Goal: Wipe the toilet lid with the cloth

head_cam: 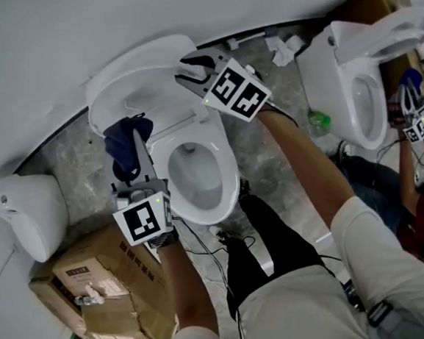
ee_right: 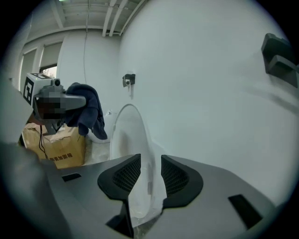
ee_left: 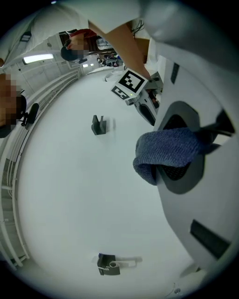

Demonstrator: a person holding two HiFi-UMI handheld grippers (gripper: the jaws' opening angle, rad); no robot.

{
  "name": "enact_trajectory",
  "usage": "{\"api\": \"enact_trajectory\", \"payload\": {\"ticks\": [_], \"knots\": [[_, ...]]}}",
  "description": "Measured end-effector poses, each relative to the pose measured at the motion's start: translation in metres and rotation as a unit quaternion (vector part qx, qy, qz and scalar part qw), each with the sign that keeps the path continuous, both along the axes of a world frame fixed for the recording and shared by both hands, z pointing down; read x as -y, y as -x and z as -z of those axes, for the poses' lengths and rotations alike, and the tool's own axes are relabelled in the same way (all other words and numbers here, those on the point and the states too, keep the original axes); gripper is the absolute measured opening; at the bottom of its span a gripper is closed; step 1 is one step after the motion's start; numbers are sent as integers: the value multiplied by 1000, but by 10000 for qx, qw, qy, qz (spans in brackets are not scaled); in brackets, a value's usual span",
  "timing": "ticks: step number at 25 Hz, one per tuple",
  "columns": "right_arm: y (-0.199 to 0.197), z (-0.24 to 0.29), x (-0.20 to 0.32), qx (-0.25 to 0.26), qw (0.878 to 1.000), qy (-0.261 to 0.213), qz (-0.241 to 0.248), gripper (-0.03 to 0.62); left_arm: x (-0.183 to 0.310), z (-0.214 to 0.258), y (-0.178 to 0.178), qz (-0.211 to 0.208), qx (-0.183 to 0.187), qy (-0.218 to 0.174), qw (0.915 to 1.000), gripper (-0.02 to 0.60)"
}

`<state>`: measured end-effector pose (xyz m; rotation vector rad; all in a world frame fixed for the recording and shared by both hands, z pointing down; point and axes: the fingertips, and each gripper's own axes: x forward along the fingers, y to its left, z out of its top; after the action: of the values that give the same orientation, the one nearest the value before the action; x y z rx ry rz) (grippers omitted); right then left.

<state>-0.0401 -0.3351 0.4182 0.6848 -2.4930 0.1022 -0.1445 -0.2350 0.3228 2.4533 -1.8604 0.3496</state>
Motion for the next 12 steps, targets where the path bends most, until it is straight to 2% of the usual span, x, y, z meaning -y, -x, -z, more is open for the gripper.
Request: {"api": "enact_trajectory", "payload": {"ticks": [7, 12], "knots": [[14, -15, 3, -450, 9987, -107, 223, 140, -25, 7, 36, 270, -66, 4, 9996, 54], [13, -13, -4, -571, 9978, -140, 302, 132, -39, 18, 58, 404, -26, -94, 9991, 54]]}}
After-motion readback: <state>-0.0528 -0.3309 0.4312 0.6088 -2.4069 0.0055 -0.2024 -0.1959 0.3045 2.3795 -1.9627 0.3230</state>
